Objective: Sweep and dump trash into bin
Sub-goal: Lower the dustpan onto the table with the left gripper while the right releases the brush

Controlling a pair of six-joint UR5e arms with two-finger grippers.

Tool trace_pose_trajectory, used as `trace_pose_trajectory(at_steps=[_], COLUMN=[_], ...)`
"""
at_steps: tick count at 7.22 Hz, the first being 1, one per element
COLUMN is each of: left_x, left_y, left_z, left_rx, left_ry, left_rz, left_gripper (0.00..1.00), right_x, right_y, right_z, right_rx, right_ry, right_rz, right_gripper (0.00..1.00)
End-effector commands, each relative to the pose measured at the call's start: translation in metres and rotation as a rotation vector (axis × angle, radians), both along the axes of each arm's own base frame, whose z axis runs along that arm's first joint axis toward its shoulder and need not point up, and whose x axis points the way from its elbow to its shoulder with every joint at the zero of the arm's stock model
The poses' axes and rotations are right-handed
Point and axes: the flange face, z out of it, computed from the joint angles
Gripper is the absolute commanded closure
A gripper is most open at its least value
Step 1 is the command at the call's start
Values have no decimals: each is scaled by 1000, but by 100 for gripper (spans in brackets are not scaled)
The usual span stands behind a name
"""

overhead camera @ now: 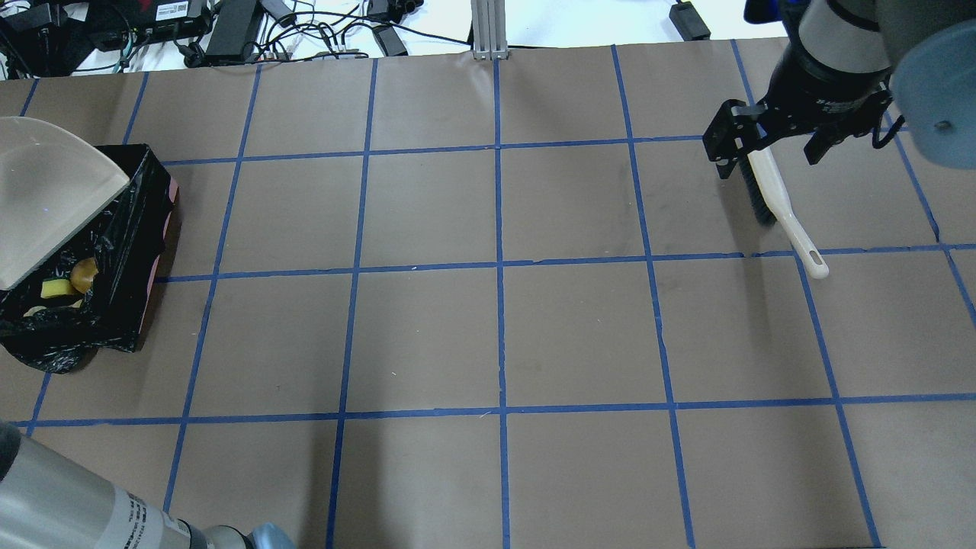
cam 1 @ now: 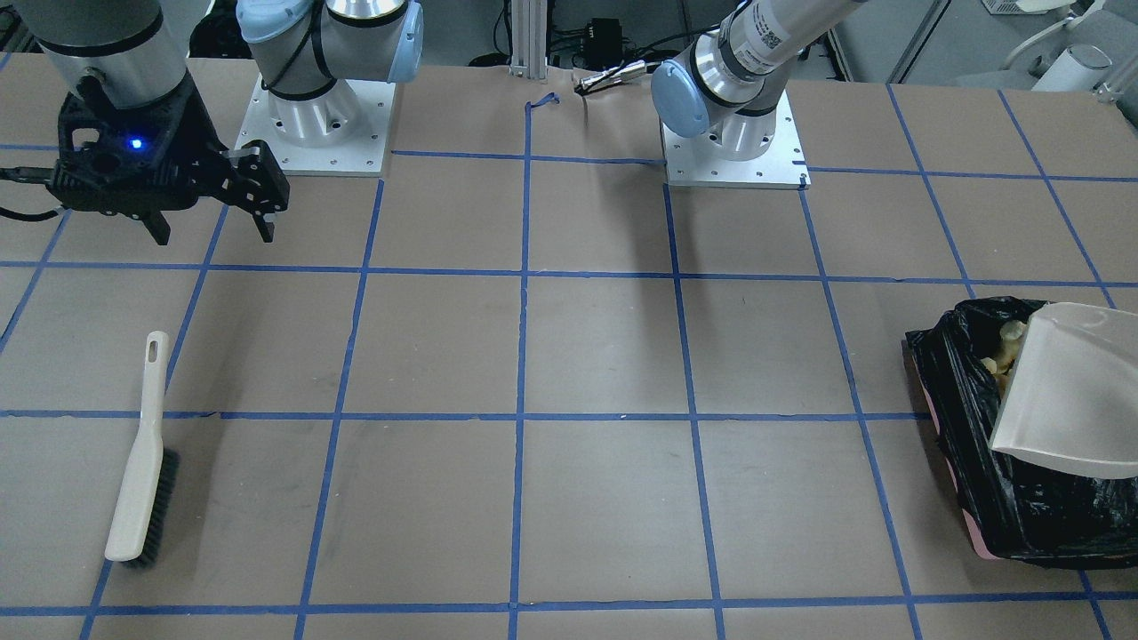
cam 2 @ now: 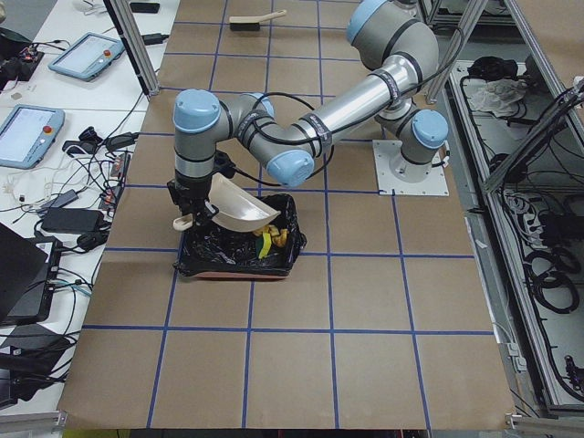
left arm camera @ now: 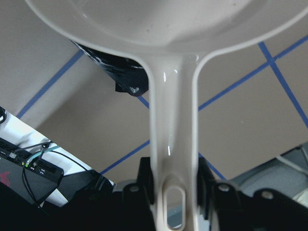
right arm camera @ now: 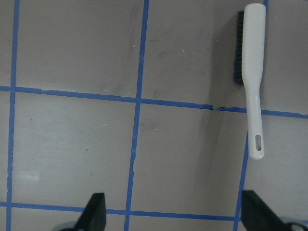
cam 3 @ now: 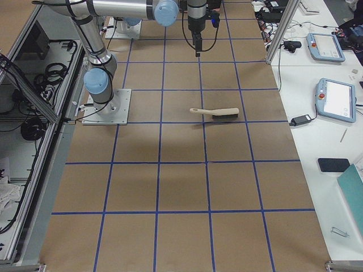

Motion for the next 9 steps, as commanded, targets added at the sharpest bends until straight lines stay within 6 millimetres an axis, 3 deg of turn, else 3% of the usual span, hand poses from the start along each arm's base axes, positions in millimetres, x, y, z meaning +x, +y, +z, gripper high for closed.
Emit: trace_pose_trajectory(at_steps=[1,3,5,7,9], left_x=[-52,-113,-187,-246,-268], left_y=[-9,-33,-52,-67,-63], left_z=[-9,-36,-86,-123,-166], left_rx=[56,82,153,159,136], left_ry=[155,241,282,269,210], left_rz=[160,269,398,372,383], left_gripper=[100,100,100,100,100], right_x=[2,2,2,2,1], right_y=[0,1,2,4,6], right_z=[-3,-4,-6,-8,-10], right_rx=[7,12,30,46,69], right_ry=[-3,-3,-4,-5,-6], right_rz=[4,6,7,7,4], right_gripper=[0,0,0,0,0])
